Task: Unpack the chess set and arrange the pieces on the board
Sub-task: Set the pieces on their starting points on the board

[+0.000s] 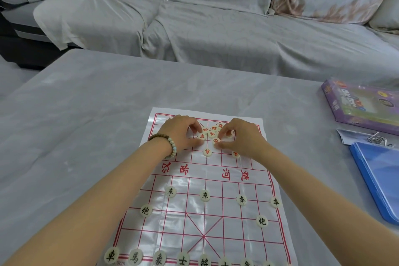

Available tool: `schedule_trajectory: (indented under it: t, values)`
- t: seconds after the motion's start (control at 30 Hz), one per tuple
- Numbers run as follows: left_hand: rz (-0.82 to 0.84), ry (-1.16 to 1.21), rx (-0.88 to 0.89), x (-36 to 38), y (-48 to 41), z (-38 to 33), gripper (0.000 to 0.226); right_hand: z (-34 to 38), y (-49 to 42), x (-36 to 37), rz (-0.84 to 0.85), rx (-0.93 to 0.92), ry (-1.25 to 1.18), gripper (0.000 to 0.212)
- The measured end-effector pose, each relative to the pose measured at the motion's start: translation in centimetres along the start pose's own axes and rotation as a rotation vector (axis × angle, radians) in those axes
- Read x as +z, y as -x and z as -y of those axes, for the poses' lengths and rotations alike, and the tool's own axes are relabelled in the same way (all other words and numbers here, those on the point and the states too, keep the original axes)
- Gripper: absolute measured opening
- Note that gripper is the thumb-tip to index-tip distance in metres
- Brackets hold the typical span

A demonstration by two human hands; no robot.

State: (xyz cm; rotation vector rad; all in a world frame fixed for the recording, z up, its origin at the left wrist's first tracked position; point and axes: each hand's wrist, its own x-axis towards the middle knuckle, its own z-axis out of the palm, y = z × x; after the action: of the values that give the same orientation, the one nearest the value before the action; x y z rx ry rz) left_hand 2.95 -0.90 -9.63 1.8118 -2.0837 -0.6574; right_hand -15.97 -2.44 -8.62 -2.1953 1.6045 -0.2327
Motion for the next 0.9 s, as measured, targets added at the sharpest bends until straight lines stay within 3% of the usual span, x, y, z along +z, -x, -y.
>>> schedule_trajectory:
  t: [0.17, 0.33, 0.67, 0.8, 0.9]
  values:
    - [-0.041, -0.027, -0.002, -0.2, 0.2, -0.6, 0.025, 0.1, 0.0, 0.3, -0.024, -0.036, -0.048, 0.023]
    - [-0.193, 0.111, 0.048, -1.3, 0.5, -2.2, 0.027, 0.6, 0.9, -1.6, -0.042, 0.067, -0.501, 0.028]
    - [-0.269, 0.111, 0.162, 0.5, -1.6, -6.6, 0.026, -2.2, 2.0, -3.6, 0.024, 0.305, -0.988, 0.021]
    - [-0.200, 0.151, 0.118, 2.2, -2.5, -6.8, 0.038, -4.9, 1.8, -4.6, -0.109, 0.348, -1.026, 0.019]
    - [-0.147, 0.117, 0.061, 2.9, -3.0, -6.3, 0.035, -7.8, 1.5, -5.2, -0.233, 0.347, -0.854, 0.008]
